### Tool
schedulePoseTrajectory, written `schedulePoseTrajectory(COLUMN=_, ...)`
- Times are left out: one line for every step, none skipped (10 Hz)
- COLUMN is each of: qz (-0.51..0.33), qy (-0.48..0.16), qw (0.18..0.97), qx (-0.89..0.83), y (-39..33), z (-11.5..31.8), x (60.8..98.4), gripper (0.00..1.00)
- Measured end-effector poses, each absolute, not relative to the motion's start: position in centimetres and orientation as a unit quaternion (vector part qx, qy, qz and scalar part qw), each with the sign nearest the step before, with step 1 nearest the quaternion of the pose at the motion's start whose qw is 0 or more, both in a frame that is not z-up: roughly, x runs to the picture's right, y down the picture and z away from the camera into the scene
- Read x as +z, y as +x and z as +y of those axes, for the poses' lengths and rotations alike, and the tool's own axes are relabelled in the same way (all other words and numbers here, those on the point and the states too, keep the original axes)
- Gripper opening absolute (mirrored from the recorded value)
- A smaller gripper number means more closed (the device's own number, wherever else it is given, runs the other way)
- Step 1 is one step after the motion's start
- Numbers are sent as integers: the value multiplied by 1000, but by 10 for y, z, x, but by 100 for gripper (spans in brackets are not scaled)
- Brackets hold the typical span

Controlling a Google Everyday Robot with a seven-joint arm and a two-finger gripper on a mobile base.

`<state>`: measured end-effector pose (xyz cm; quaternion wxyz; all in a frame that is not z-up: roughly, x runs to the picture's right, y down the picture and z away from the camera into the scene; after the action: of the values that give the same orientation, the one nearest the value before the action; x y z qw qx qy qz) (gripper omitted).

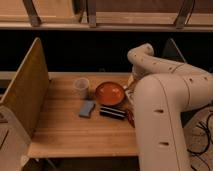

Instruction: Stand the bottle upright

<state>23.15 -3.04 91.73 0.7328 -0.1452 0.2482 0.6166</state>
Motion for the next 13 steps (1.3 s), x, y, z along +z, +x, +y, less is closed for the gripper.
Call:
schedulePoseTrajectory(qz=249, qy=-145, qw=733, qx=616, y=231, z=-30, x=917, gripper=80)
schedulePoseTrajectory(qz=249, qy=-147, qw=733, qx=616, y=230, z=-29, x=919, gripper=80)
schedulePoseTrajectory(qz=258, qy=-152, qw=729, qx=616, y=232, z=-22, x=927, gripper=80)
schedulePoseTrajectory(qz=266, qy=-155, qw=726, qx=615, y=232, z=-18, x=934, gripper=80)
schedulePoseTrajectory(qz=273, qy=-155, qw=724, qx=615, y=231, z=-16, x=944, gripper=80)
schedulePoseTrajectory(qz=275, qy=-154, qw=721, qx=616, y=232, z=-17, x=951, gripper=80)
schedulePoseTrajectory(qz=276, qy=-154, qw=719, qx=619, y=232, z=-17, x=955, gripper=80)
schedulePoseTrajectory(qz=275, qy=-154, qw=718, qx=621, y=231, z=-19, x=959, gripper=80)
schedulePoseTrajectory(qz=274, qy=-157, qw=717, qx=621, y=229, z=-19, x=964, gripper=80)
schedulePoseTrajectory(qz=275, qy=-160, qw=715, qx=622, y=229, z=-18, x=967, gripper=80)
schedulePoseTrajectory(qz=277, qy=-168, qw=710, qx=625, y=227, z=-14, x=971, gripper=80)
schedulePoseTrajectory(qz=278, qy=-179, qw=705, qx=627, y=224, z=-9, x=974, gripper=80)
schedulePoseTrajectory(qz=279, qy=-187, qw=702, qx=628, y=221, z=-7, x=976, gripper=80)
